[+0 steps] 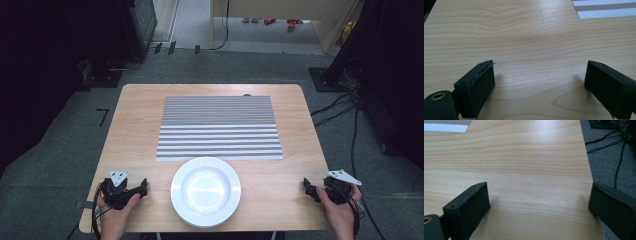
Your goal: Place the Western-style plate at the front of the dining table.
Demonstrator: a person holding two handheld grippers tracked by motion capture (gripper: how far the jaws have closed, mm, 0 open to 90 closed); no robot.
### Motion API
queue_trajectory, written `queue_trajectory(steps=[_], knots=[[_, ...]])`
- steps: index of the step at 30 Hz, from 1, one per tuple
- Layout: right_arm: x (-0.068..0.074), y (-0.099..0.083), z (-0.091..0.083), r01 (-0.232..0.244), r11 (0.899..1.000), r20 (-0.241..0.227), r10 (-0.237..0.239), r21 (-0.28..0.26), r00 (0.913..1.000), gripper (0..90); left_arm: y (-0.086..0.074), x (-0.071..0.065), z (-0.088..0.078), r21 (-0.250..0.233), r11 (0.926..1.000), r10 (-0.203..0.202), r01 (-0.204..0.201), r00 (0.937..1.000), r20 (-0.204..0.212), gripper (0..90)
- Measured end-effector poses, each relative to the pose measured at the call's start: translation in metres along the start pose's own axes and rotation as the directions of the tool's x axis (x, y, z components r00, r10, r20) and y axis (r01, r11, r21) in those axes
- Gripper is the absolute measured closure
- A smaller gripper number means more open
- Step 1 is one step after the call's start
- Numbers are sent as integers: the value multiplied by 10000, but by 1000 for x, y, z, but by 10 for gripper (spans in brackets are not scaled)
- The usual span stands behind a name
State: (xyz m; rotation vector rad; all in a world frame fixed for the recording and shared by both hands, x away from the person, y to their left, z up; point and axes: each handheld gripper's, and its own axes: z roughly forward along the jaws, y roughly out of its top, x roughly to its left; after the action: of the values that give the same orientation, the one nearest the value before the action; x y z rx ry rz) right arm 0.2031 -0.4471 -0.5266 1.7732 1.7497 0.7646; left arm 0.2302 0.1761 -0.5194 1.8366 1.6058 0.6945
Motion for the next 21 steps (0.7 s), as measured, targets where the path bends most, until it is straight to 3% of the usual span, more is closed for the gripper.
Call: queue_trajectory(steps=[18,21], knots=[[1,0,0,-15,10000,24,15,3,10000,34,0,1,-1,32,9999,139,-139,9998,142,94],[1,0,0,19,10000,11,-19,-6,10000,32,1,4,-2,154,9999,17,-16,10000,-18,103]])
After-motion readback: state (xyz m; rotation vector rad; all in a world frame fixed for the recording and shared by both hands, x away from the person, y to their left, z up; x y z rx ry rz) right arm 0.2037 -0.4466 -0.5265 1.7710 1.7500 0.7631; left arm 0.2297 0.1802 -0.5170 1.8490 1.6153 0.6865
